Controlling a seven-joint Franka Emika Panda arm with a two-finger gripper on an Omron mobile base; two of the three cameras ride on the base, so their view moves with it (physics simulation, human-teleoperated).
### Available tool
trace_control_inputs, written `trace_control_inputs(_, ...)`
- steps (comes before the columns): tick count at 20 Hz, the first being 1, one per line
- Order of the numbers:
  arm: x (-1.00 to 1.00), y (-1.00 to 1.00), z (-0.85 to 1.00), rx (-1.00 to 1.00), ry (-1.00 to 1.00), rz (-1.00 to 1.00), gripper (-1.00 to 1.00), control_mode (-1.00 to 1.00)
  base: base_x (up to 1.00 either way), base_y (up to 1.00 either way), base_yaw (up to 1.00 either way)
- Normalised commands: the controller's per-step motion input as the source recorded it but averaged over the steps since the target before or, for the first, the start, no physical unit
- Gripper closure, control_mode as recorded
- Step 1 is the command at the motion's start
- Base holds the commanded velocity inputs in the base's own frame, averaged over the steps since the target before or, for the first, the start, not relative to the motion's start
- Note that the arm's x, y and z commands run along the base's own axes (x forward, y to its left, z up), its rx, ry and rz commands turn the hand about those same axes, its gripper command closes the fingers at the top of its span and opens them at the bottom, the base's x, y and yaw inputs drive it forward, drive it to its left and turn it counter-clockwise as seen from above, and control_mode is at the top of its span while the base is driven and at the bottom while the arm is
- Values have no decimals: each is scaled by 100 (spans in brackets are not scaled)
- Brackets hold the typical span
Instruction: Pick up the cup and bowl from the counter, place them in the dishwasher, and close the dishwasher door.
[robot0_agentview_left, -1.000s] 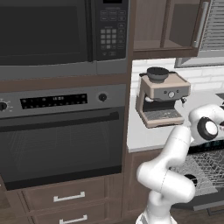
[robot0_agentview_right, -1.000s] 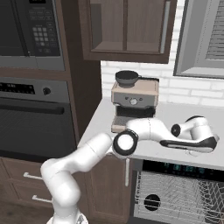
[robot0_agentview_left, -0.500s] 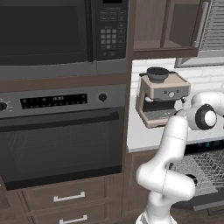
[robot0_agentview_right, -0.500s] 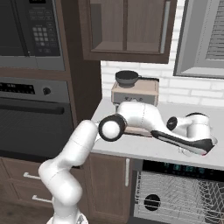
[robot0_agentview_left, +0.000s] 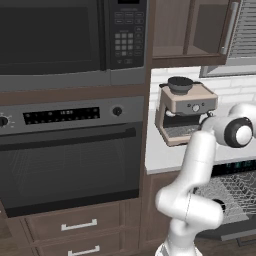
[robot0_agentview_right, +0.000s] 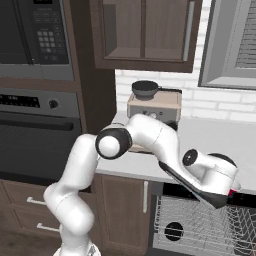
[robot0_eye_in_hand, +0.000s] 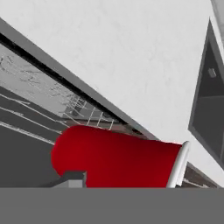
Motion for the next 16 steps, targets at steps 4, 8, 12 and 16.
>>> trace_control_inputs(4,-96,-9,-23,12,4,0,100,-100,0,0,0)
trace_control_inputs(8,-12,-40,-61,0,6,3,100,-100,0,0,0)
trace_control_inputs(12,7,-34,-66,0,0,15,100,-100,0,0,0)
trace_control_inputs(16,9,-4,-96,3,0,27,100,-100,0,0,0)
